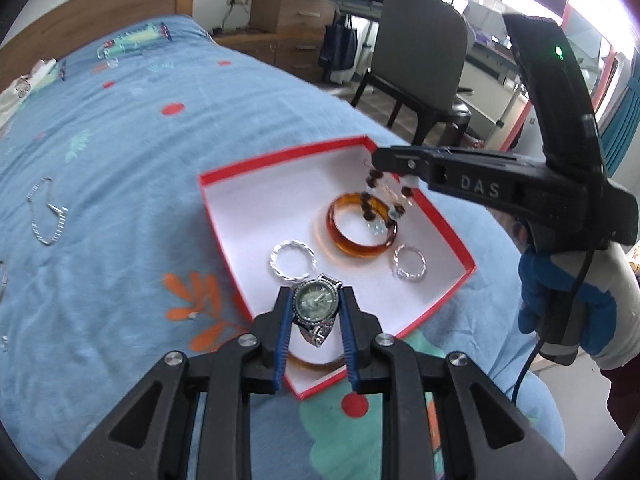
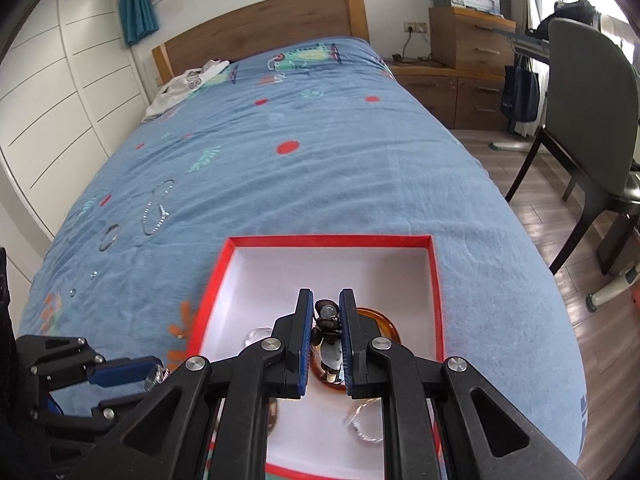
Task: Organize jewelry
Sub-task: 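Carry the watch and beaded bracelet over the red box and lower them, then open both tools to release the watch and bracelet into the box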
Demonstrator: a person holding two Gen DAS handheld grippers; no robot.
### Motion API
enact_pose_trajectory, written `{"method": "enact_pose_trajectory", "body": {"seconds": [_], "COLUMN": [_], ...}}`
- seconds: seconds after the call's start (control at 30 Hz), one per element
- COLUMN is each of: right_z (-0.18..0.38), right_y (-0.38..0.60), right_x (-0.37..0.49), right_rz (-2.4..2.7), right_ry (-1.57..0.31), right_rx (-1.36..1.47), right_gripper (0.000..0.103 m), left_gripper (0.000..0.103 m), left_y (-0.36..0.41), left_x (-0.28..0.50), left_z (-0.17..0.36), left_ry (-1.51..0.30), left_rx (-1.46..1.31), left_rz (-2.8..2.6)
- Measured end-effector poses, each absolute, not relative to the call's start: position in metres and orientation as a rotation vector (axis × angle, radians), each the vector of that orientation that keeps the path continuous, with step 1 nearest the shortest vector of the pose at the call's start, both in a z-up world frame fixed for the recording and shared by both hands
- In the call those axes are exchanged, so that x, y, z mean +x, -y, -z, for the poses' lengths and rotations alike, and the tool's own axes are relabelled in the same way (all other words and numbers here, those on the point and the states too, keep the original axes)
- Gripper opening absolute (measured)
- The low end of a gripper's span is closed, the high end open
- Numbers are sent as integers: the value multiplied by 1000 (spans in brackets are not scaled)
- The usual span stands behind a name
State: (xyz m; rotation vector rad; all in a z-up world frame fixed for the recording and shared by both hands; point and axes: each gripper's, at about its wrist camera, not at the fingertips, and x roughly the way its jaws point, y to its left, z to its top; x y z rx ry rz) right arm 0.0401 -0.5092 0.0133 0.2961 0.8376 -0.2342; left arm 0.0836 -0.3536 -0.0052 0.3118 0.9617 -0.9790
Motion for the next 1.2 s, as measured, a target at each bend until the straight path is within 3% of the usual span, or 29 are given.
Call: {"method": "enact_pose_trajectory", "body": {"seconds": [0.53, 1.13, 1.2], "right_z": [42, 51, 49], "right_y": [529, 526, 526], "right_x": [48, 39, 37], "right_rz": [224, 245, 251], "right_ry": [-938, -966, -964], "right_rx": [362, 379, 384], "right_gripper": [13, 15, 19], "left_gripper": [21, 23, 28], "left_y": [384, 388, 387], "left_x": [90, 89, 89], "left_z": [62, 64, 62], "left_ry": [-1072, -1089, -1091], "left_rx": [369, 363, 353], "left_rz": [952, 933, 932]}}
